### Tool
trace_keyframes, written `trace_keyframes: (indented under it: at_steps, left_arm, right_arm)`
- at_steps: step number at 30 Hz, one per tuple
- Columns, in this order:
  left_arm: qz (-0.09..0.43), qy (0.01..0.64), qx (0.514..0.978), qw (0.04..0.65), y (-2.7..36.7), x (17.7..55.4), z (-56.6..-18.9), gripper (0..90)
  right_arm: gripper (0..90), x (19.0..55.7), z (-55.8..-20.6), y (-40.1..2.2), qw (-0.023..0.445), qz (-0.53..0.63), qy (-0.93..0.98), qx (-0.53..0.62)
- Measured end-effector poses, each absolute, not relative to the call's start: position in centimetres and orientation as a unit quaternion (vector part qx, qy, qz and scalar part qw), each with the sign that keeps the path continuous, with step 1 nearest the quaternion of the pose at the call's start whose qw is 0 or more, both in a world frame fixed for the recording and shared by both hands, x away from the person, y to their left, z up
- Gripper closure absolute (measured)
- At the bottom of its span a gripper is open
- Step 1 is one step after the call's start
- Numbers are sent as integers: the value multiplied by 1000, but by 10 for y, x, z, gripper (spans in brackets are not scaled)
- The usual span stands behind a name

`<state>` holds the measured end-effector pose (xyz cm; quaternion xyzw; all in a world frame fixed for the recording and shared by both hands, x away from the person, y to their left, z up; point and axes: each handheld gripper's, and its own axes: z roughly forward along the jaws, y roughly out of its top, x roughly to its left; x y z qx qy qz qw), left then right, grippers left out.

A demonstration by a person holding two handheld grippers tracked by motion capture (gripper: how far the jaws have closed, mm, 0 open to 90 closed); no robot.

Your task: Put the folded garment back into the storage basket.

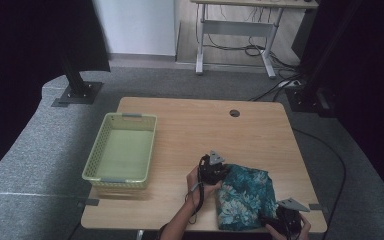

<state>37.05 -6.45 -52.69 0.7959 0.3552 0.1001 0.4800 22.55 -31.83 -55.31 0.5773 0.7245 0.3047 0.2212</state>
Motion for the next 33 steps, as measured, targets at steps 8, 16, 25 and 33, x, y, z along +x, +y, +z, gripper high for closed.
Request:
trace_keyframes:
  at_steps: [8, 16, 25, 33]
  left_arm:
    - [101, 353, 797, 480, -64, 370, -525, 820]
    - [101, 352, 797, 480, -65, 370, -526, 820]
    - [100, 351, 798, 481, -66, 370, -526, 820]
    - [98, 351, 797, 482, -65, 370, -525, 820]
  right_arm:
    - [332, 224, -551, -316, 214, 315, 736, 560]
    - [502, 223, -547, -312, 201, 317, 745, 552]
    - [710, 223, -547, -311, 179, 336, 749, 542]
    - [799, 228, -551, -325, 128, 383, 731, 550]
